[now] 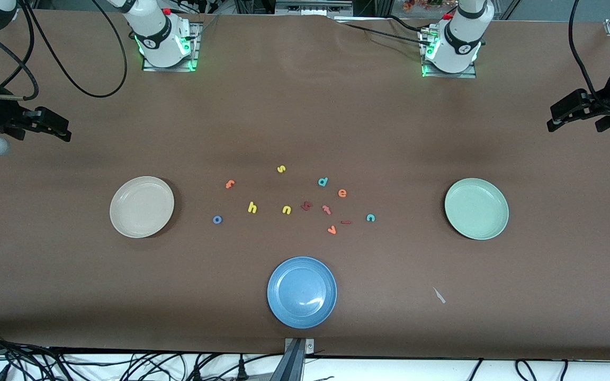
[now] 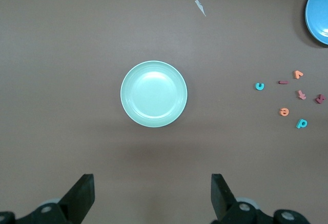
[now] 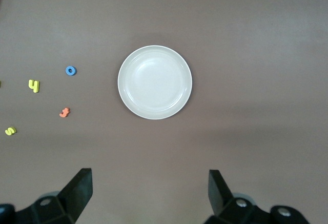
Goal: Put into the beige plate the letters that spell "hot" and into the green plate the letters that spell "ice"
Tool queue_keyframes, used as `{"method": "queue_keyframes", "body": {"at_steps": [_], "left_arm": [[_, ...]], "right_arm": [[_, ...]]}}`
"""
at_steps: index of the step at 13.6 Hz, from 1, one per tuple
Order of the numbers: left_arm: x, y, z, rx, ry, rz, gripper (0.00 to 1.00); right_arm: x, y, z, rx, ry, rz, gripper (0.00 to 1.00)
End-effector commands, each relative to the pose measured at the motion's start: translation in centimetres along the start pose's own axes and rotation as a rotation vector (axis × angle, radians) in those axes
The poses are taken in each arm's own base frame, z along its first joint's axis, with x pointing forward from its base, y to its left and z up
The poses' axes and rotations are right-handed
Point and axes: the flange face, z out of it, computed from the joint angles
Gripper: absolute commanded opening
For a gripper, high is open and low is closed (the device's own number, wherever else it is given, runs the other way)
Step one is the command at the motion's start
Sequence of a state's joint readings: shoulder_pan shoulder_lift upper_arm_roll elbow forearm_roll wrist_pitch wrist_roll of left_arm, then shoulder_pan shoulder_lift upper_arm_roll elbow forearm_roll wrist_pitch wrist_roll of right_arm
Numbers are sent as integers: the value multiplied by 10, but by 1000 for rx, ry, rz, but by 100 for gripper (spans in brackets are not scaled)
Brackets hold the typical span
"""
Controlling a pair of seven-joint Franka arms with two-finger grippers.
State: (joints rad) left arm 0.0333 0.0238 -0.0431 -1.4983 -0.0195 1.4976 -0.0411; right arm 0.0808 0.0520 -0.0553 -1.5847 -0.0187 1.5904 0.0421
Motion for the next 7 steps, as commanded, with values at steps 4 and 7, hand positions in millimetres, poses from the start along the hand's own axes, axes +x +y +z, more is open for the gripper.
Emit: {"method": "queue_keyframes", "body": {"at_steps": [4, 7], "left_arm": [[2, 3, -5, -29, 3, -4, 100], [2, 3, -5, -29, 3, -4, 100]], "right_arm": [[-1, -1, -7, -10, 13, -15, 100], [-1, -1, -7, -10, 11, -12, 100]]}}
